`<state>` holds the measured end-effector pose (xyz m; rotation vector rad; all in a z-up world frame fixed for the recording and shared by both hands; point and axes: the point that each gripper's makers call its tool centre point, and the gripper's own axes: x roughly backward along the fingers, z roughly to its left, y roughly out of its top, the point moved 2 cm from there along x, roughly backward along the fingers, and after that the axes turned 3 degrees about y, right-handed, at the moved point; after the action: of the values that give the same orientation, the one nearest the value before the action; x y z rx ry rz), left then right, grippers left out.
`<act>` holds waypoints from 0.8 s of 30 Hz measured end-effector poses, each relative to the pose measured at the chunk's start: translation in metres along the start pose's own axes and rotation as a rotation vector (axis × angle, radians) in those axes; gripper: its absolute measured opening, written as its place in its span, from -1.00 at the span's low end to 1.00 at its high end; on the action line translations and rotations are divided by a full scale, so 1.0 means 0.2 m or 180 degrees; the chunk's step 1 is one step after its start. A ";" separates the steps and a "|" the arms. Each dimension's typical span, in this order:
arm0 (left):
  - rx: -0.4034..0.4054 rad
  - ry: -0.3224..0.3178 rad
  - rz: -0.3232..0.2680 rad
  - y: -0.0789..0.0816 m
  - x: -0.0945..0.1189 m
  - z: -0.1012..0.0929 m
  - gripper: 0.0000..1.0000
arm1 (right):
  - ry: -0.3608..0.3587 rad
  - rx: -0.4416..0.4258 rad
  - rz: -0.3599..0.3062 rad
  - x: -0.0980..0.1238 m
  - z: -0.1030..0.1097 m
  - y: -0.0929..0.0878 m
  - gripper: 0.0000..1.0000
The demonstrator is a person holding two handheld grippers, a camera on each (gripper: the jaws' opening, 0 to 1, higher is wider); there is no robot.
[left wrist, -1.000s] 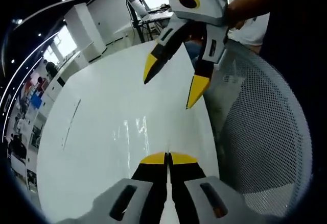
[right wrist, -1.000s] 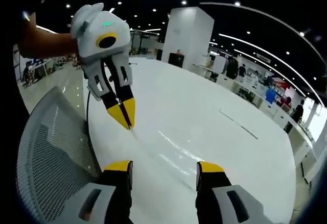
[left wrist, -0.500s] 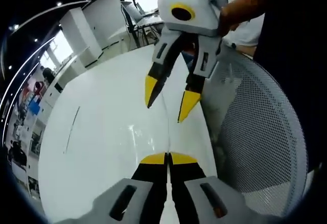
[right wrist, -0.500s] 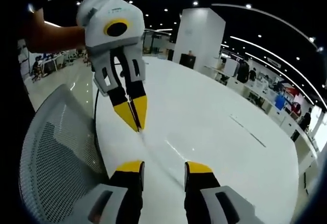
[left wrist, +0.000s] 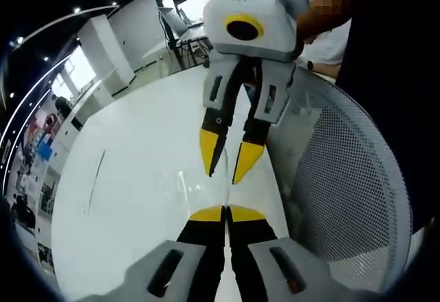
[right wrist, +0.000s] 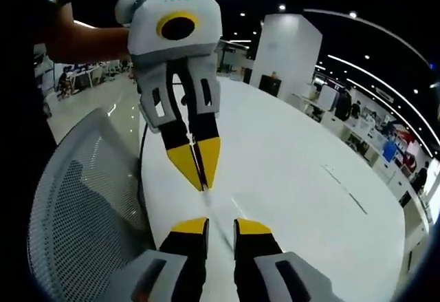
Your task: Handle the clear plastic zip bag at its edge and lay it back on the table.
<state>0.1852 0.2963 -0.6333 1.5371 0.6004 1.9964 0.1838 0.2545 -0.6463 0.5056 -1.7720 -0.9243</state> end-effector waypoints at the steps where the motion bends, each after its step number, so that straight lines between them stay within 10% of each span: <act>1: 0.0001 -0.0005 -0.0001 0.00 0.00 0.00 -1.00 | 0.0024 0.0016 0.0001 0.00 0.00 0.00 -0.95; 24: -0.0265 0.0070 -0.0009 -0.03 -0.02 0.01 -1.00 | 0.0216 0.0351 0.0055 -0.01 0.05 0.02 -1.00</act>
<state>0.1894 0.2986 -0.6400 1.4661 0.5211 2.0128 0.1764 0.2622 -0.6466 0.5847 -1.7696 -0.7915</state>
